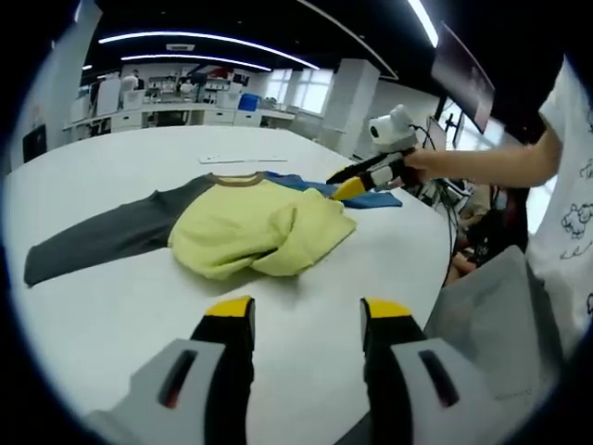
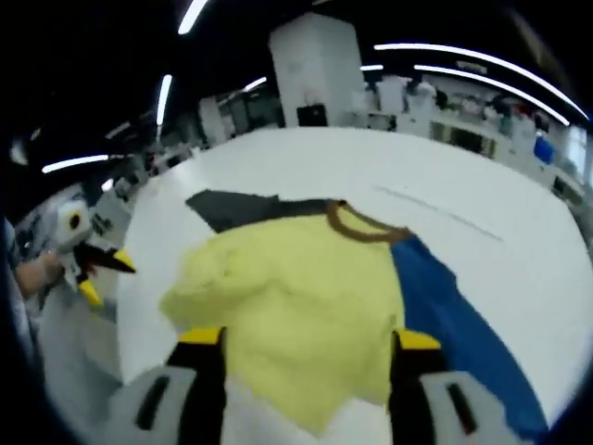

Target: Fold the garment on the visible template until the final outline fits inside the template.

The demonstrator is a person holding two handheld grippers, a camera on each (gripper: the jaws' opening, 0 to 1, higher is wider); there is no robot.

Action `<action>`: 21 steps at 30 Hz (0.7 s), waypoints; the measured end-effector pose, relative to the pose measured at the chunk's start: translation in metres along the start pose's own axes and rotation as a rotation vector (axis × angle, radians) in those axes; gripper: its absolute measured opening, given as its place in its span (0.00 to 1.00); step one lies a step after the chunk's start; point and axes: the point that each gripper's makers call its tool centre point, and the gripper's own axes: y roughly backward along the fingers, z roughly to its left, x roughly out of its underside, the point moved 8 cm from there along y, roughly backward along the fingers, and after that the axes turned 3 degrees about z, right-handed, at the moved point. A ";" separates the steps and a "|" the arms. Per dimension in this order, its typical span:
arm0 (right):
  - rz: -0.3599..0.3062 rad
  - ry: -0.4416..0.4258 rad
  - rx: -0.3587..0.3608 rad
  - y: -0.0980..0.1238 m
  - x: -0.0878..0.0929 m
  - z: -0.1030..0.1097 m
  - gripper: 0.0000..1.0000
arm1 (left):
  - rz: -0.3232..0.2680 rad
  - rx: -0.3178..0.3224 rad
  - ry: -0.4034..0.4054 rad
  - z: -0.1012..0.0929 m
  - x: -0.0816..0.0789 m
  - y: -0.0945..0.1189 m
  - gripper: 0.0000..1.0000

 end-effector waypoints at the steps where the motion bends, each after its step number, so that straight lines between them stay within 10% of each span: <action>1: 0.023 0.021 0.026 0.002 0.005 -0.003 0.54 | -0.004 -0.001 0.004 0.000 0.000 0.000 0.43; 4: 0.046 0.015 0.077 0.004 0.021 -0.008 0.34 | -0.008 -0.001 0.006 0.001 -0.001 0.000 0.43; 21: 0.092 -0.089 0.082 -0.002 0.052 -0.011 0.16 | -0.007 -0.004 0.012 0.001 -0.001 0.001 0.43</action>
